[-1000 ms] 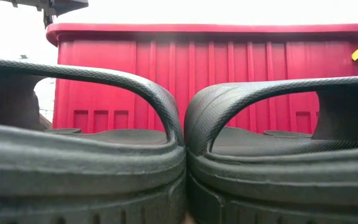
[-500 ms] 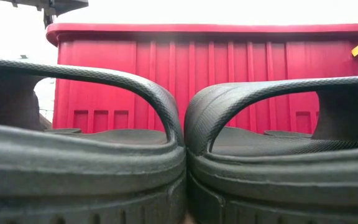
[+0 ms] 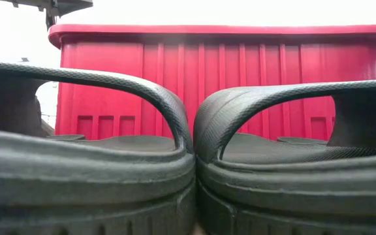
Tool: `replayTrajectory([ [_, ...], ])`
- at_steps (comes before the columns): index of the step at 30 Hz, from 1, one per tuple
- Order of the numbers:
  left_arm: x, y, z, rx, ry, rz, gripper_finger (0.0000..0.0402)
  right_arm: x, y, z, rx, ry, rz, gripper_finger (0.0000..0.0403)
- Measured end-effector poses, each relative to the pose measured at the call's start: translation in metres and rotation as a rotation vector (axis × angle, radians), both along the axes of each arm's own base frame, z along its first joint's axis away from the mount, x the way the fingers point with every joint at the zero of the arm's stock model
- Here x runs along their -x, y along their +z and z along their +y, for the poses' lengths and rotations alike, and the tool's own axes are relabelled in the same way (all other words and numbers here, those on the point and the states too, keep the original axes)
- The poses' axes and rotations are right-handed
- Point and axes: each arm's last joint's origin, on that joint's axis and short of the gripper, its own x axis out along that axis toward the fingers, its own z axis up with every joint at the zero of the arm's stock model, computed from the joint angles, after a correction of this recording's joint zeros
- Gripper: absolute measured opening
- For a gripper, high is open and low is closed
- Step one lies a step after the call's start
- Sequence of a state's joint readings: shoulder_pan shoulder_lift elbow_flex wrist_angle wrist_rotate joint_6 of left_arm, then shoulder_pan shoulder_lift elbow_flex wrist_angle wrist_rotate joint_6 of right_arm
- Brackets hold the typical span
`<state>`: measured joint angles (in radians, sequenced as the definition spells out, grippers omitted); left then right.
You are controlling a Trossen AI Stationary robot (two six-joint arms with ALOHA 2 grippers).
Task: Pick and place slides into bin
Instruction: Put the black slide into the red container
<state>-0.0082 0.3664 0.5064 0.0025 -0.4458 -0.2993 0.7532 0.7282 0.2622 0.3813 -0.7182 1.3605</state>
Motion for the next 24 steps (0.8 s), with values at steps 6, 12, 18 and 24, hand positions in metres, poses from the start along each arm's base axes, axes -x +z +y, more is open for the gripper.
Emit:
replayTrajectory([
  [6, 0.0, 0.0, 0.0, 0.001, -0.001, 0.001, 0.0021, -0.006, 0.014, 0.005, 0.005, -0.028, -0.055, 0.0005],
  [12, 0.0, -0.001, 0.0, 0.001, -0.001, 0.006, 0.0021, -0.016, 0.032, 0.013, 0.046, -0.043, -0.111, 0.0003],
  [18, 0.0, -0.001, 0.0, 0.008, -0.003, 0.004, 0.0021, -0.032, 0.052, 0.029, 0.07, -0.027, -0.133, 0.0003],
  [24, -0.002, -0.002, -0.003, 0.052, -0.13, -0.003, 0.0021, -0.053, 0.079, 0.035, 0.157, 0.026, -0.09, 0.0003],
])
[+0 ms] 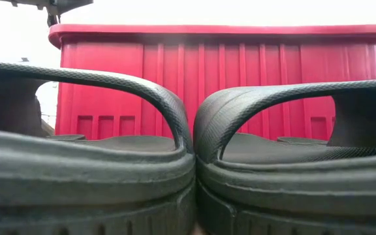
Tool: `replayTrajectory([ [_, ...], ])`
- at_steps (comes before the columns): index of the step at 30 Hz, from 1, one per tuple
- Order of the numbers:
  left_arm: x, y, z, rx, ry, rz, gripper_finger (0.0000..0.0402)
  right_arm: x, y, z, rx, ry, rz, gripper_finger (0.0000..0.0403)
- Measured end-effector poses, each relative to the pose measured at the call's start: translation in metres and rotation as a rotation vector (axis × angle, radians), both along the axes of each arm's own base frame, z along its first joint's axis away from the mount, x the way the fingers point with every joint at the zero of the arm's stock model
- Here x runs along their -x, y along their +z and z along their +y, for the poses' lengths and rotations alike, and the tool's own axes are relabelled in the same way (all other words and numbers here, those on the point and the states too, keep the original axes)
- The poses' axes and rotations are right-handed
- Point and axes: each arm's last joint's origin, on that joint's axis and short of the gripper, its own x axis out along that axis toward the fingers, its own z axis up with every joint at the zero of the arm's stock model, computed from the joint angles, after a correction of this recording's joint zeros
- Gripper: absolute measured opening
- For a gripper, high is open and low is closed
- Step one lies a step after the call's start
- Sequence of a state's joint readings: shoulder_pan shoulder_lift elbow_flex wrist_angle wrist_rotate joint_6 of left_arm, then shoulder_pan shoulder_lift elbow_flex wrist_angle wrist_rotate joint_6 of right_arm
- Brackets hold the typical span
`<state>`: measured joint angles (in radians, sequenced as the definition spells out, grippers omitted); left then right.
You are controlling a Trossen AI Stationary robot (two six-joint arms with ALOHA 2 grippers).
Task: Pick and place slides into bin
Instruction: Put the black slide into the red container
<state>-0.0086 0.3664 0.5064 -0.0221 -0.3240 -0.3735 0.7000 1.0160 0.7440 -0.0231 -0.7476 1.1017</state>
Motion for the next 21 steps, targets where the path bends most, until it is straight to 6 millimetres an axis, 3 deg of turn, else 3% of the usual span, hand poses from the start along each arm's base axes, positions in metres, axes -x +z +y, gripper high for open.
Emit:
replayTrajectory([
  [5, -0.001, -0.001, -0.002, -0.011, -0.085, 0.009, 0.0021, -0.012, 0.047, -0.017, 0.111, -0.027, -0.049, 0.0003],
  [10, -0.001, -0.001, -0.003, -0.069, -0.09, 0.029, 0.0021, -0.014, 0.097, -0.059, 0.296, -0.17, -0.149, 0.0002],
  [17, -0.001, -0.003, -0.002, -0.133, -0.078, 0.066, 0.0021, 0.001, 0.155, -0.129, 0.857, -0.429, -0.288, 0.0004],
  [21, -0.001, -0.006, -0.002, -0.143, -0.076, 0.104, 0.0021, 0.004, 0.176, -0.162, 1.127, -0.531, -0.3, 0.0004],
])
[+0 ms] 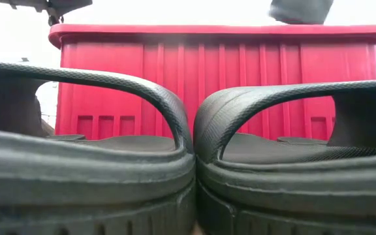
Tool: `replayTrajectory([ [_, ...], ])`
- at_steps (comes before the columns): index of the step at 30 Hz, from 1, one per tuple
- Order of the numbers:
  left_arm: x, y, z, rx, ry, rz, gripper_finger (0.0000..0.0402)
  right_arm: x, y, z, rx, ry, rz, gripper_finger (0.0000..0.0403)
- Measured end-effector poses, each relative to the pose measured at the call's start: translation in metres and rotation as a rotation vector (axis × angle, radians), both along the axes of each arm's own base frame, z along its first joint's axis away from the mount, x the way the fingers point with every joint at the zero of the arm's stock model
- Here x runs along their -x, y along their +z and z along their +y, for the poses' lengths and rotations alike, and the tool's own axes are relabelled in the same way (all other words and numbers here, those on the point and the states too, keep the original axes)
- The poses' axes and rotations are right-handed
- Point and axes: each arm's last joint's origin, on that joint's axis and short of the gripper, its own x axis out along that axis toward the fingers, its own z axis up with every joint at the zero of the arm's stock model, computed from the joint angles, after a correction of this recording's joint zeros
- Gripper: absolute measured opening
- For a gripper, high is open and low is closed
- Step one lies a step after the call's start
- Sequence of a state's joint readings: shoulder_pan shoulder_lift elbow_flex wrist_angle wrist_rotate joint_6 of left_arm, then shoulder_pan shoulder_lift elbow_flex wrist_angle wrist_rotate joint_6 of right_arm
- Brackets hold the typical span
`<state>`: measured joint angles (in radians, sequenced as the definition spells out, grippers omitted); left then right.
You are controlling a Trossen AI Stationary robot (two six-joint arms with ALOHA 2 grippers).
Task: Pick and place slides into bin
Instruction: Put the black slide into the red container
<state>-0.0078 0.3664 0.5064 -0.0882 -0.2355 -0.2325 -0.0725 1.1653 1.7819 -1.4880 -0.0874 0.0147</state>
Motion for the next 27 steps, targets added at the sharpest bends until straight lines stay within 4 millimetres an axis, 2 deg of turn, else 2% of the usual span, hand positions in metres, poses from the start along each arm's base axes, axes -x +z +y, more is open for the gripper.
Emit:
replayTrajectory([
  [4, 0.0, -0.002, 0.0, 0.005, 0.0, 0.016, 0.0021, -0.003, 0.011, -0.03, 0.193, -0.093, 0.009, 0.0004],
  [8, 0.0, -0.004, 0.0, 0.005, 0.0, 0.036, 0.0021, -0.012, 0.007, -0.065, 0.196, -0.118, 0.076, 0.0005],
  [11, 0.0, -0.006, 0.0, 0.013, 0.0, 0.056, 0.0021, -0.02, -0.007, -0.091, 0.151, 0.015, 0.153, 0.0005],
  [15, 0.0, -0.008, 0.0, 0.026, 0.0, 0.082, 0.0021, -0.04, -0.024, -0.117, 0.119, 0.169, 0.158, 0.0004],
  [22, 0.0, -0.009, 0.0, 0.135, 0.0, 0.058, 0.0021, -0.067, -0.061, -0.132, 0.0, 0.402, 0.15, 0.0003],
  [27, 0.0, -0.008, 0.0, 0.169, 0.007, 0.048, 0.0021, -0.066, -0.105, -0.138, -0.12, 0.404, 0.275, 0.0003],
])
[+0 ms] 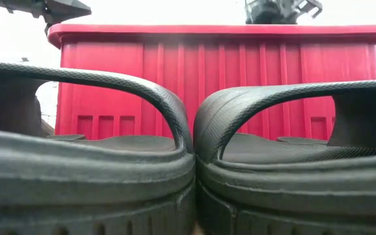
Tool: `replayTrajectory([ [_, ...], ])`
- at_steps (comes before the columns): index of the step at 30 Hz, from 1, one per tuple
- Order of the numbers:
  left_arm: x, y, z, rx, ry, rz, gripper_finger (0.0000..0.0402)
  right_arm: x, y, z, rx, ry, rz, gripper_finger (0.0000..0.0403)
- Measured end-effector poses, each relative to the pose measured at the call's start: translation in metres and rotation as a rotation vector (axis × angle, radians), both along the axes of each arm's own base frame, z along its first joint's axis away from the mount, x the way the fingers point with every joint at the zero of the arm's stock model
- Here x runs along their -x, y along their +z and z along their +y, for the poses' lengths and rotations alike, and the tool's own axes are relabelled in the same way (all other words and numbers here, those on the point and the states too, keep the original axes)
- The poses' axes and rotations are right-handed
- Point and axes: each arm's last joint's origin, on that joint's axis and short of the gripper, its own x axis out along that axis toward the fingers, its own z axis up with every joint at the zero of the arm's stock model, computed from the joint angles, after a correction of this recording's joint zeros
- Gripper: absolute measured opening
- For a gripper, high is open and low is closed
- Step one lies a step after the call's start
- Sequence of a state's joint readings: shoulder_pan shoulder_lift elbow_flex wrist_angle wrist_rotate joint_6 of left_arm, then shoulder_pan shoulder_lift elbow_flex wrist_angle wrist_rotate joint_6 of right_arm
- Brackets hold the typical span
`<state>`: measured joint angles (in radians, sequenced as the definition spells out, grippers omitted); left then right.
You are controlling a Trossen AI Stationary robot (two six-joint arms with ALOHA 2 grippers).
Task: Pick and place slides into bin
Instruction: Put the black slide into the red container
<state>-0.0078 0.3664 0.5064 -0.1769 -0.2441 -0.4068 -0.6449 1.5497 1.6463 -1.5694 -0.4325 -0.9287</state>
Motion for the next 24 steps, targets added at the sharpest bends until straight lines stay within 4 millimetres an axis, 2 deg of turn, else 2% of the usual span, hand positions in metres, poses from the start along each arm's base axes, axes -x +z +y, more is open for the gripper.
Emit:
replayTrajectory([
  [4, 0.0, 0.0, 0.001, 0.019, 0.047, -0.007, 0.0021, 0.009, -0.038, -0.009, -0.022, -0.041, 0.134, 0.0003],
  [7, 0.001, 0.0, 0.002, 0.014, 0.078, -0.007, 0.0021, 0.013, -0.059, -0.017, -0.035, -0.104, 0.153, 0.0003],
  [17, 0.001, 0.0, 0.004, -0.007, 0.15, -0.001, 0.0021, 0.013, -0.087, -0.024, 0.008, -0.049, 0.084, 0.0003],
  [24, 0.001, 0.0, 0.004, -0.009, 0.15, 0.001, 0.0021, 0.011, -0.106, -0.033, -0.128, -0.077, 0.129, 0.0002],
])
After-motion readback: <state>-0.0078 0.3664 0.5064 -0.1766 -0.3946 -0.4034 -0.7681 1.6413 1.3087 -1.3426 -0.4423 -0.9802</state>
